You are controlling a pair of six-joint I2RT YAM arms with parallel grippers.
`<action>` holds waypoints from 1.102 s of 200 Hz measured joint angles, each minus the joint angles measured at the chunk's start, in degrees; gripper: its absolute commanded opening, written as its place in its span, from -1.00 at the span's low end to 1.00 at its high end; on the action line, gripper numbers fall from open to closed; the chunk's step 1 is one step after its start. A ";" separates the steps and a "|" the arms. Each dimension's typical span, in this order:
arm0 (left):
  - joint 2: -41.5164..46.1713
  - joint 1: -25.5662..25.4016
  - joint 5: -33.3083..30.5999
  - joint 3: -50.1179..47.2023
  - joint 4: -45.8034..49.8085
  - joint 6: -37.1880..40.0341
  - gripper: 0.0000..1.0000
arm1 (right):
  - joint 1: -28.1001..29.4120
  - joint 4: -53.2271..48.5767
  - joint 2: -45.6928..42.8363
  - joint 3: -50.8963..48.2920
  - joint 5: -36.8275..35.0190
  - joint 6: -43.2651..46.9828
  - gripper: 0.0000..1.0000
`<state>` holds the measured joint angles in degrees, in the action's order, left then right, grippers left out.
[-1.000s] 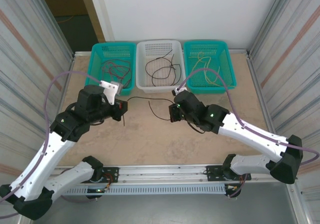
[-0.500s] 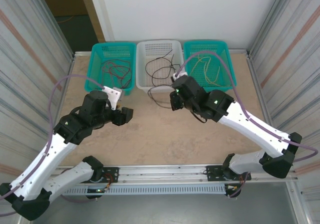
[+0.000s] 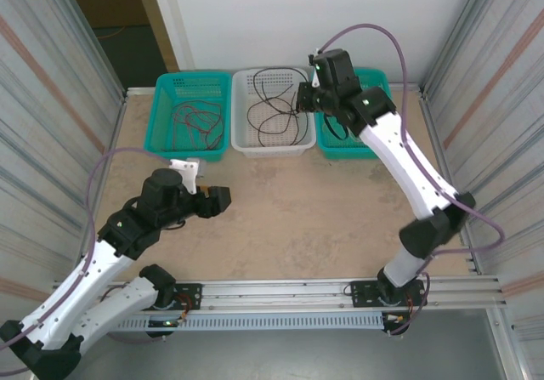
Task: Untangle the cables
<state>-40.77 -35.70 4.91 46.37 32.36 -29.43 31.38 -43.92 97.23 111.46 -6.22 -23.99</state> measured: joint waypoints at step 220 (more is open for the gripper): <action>-8.57 0.24 -35.12 -4.22 -15.19 15.45 0.97 | -7.78 21.62 -66.16 -68.57 -6.08 -1.29 0.98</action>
<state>-49.34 -35.46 -30.22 42.15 17.17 -13.98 23.59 -22.31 31.07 42.89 -12.29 -25.28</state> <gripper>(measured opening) 0.986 0.990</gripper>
